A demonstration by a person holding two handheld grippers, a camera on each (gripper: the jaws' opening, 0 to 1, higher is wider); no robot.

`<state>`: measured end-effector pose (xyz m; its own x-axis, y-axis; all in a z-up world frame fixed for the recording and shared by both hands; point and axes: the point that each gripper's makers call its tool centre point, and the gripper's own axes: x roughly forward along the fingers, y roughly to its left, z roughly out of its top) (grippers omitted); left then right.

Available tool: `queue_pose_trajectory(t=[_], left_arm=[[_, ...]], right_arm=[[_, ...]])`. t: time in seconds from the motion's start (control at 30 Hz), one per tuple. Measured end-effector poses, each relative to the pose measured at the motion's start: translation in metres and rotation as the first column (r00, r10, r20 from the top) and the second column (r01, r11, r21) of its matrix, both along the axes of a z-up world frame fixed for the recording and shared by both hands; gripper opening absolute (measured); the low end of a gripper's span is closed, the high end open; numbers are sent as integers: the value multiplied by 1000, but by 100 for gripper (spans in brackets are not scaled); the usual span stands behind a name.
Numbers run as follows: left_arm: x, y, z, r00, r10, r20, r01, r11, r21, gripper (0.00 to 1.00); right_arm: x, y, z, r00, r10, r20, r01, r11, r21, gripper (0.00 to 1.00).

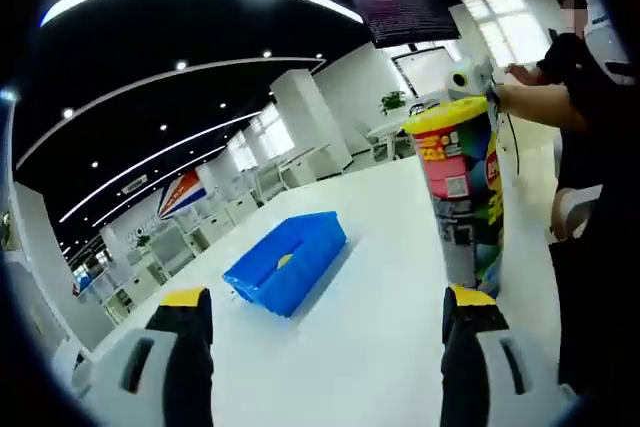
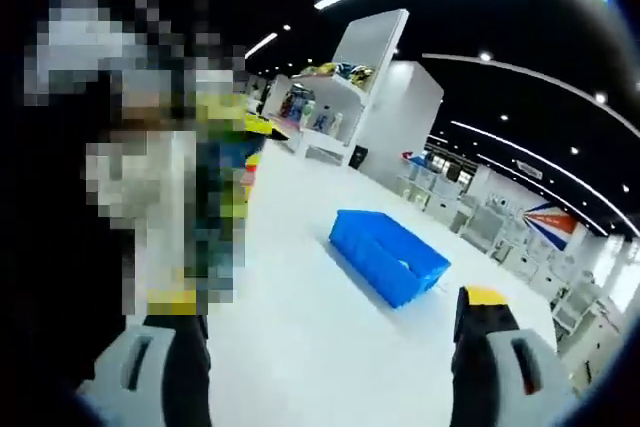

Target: Open the lid of the chip container on the table, take out the chips, place them into the box in front of the container, and close the lid

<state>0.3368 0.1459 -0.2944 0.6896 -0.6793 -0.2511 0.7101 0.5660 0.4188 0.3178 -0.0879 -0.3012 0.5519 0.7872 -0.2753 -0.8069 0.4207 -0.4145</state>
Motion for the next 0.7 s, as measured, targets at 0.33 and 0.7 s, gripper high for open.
queue_pose_trajectory(t=[0.33, 0.7], left_arm=[[-66, 12, 20, 998, -45, -43, 50, 991, 121, 95], [-85, 11, 32, 996, -53, -77, 58, 995, 76, 95]], right_arm=[[-68, -7, 61, 995, 78, 55, -78, 997, -8, 97], [-82, -21, 60, 996, 57, 62, -53, 997, -57, 97]])
